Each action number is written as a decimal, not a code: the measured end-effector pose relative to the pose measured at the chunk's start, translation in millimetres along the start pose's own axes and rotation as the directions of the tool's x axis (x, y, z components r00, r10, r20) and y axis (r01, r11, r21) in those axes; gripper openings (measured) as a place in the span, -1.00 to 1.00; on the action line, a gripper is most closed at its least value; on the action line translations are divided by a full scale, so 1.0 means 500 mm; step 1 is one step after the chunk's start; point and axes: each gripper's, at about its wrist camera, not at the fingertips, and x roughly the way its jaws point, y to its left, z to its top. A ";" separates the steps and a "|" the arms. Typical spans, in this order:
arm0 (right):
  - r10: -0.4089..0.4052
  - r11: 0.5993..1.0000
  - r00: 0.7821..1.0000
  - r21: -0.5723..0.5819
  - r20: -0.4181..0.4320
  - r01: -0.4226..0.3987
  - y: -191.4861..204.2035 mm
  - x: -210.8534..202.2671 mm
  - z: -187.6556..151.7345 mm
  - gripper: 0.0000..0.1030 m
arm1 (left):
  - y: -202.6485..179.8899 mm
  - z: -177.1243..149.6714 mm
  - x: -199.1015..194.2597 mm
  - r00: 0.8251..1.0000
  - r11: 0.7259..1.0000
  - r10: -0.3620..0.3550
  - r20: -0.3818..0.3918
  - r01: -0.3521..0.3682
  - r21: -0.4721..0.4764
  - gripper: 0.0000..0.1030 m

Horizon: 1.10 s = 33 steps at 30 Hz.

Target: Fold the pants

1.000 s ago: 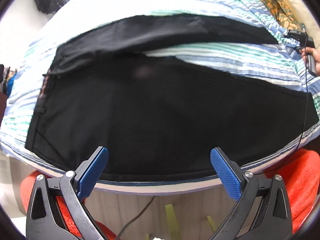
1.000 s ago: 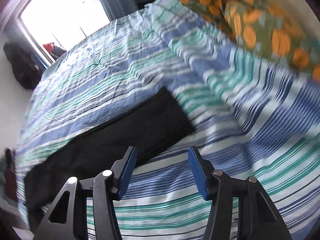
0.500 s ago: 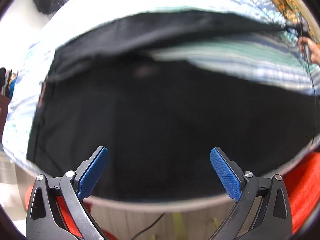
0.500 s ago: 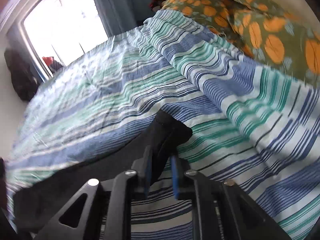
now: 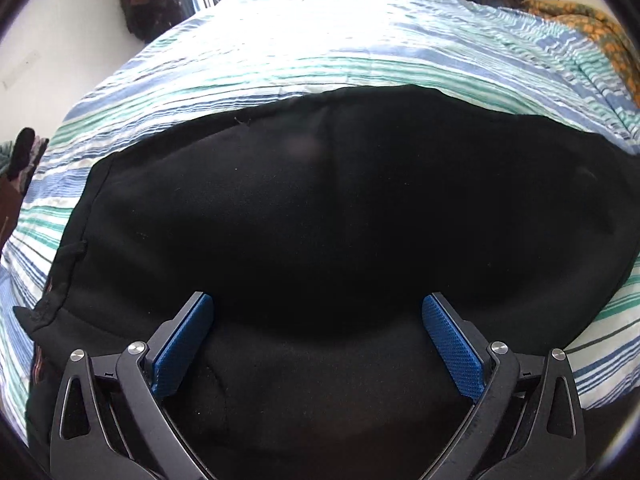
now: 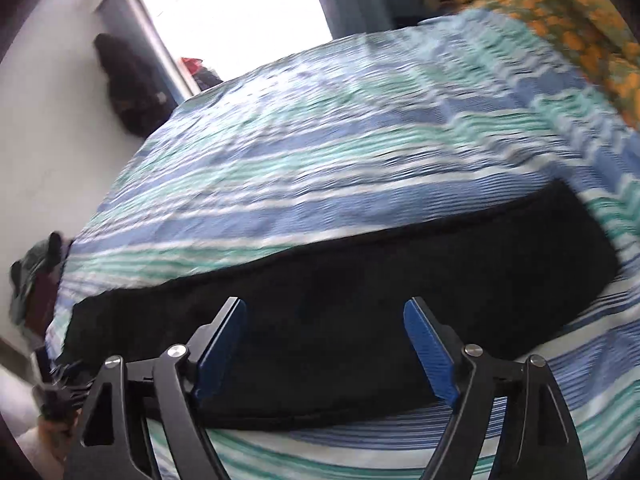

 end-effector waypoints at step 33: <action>-0.513 0.793 0.858 0.376 -0.011 0.479 -0.211 -0.472 -0.534 0.68 | 0.003 -0.158 -0.247 0.998 1.000 0.009 0.056 -0.010 0.029 0.99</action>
